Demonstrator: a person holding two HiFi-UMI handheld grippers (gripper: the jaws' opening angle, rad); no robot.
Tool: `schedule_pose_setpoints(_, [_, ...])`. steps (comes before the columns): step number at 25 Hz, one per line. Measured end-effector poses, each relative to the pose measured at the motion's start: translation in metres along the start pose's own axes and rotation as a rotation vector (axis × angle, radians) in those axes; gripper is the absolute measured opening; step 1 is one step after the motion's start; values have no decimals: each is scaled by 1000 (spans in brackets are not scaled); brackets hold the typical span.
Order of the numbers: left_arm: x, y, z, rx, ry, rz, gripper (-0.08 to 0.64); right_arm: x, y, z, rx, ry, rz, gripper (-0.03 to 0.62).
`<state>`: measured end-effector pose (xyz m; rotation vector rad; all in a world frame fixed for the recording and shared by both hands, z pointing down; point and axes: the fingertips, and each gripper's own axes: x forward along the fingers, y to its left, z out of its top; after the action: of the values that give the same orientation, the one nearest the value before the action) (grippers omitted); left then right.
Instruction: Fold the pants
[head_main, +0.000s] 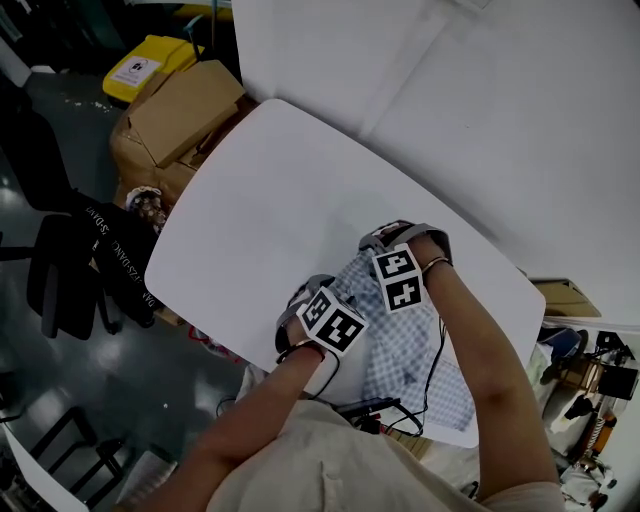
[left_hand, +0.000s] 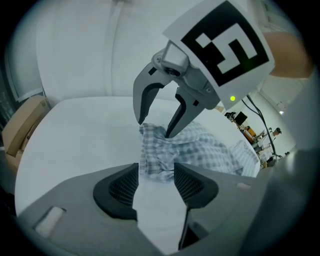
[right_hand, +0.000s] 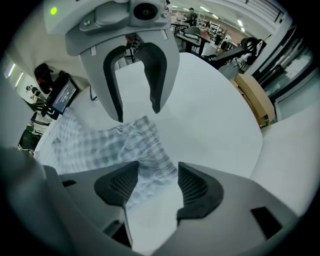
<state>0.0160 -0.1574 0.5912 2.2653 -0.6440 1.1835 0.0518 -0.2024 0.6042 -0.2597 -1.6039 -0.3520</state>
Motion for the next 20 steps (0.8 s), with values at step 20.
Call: schedule_pose_setpoints(20, [38, 14, -15, 5, 74, 60, 123, 39, 6, -5, 29, 27, 117, 153])
